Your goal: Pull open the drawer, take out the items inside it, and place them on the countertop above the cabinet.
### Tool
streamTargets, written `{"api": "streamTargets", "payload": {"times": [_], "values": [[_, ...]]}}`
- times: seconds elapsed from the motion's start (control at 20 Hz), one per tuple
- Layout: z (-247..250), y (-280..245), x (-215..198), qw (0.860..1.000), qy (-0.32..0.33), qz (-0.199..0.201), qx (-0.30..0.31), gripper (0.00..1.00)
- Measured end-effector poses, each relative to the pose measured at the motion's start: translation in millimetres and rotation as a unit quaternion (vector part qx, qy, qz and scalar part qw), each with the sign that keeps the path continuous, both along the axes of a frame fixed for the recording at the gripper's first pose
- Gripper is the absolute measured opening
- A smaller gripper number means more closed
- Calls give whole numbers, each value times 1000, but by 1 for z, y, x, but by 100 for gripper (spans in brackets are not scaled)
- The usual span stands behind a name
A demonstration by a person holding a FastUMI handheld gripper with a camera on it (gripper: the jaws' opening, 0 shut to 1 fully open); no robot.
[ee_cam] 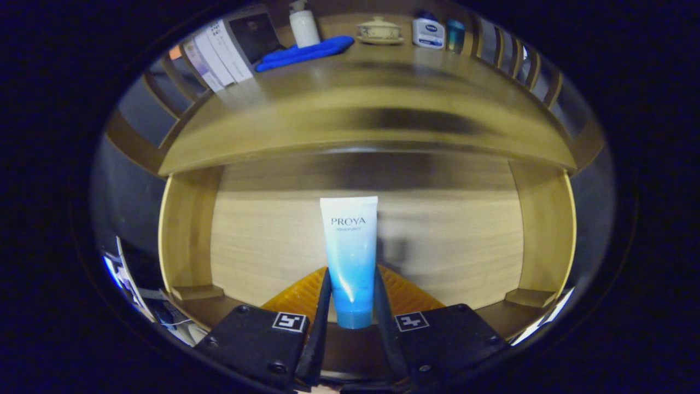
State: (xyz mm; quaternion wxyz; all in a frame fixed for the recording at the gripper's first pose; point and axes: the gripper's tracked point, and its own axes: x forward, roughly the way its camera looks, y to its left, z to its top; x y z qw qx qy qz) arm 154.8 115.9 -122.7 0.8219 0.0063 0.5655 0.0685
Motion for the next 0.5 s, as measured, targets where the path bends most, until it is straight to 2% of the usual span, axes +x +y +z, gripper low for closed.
{"api": "streamTargets", "payload": {"times": [0.25, 0.5], "values": [[49, 5, -2, 999, -36, 11, 18, 46], [87, 5, 27, 998, -57, -8, 23, 46]]}}
